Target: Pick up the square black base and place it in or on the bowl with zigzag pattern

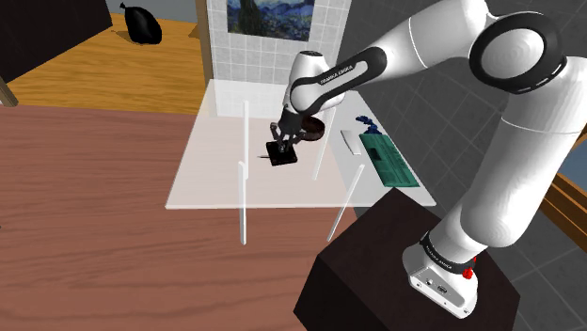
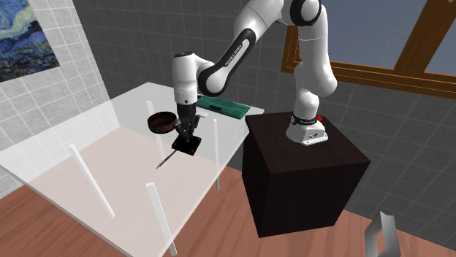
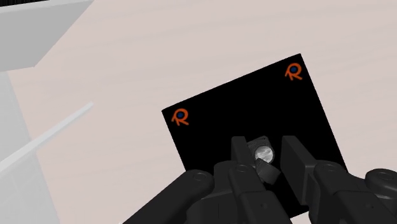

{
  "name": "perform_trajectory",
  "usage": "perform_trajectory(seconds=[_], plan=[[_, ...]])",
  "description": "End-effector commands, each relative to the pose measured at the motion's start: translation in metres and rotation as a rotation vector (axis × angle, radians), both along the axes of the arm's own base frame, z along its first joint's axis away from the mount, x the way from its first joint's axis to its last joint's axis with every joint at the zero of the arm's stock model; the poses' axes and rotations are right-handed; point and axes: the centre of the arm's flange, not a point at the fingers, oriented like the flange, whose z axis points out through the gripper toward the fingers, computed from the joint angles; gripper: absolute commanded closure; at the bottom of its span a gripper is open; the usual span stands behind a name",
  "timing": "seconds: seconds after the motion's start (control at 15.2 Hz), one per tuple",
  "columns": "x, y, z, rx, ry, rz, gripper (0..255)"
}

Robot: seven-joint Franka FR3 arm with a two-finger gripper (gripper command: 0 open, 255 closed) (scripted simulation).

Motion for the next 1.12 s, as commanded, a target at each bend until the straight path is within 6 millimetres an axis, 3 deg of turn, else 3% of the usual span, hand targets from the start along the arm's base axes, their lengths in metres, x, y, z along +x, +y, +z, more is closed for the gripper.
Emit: perform_trajectory(seconds=[0.0,0.07,1.06], plan=[[-0.001,0.000,0.011,0.000,0.000,0.000,255],[-0.001,0.000,0.016,0.000,0.000,0.000,255],[0.084,-0.179,0.029,0.000,0.000,0.000,255]])
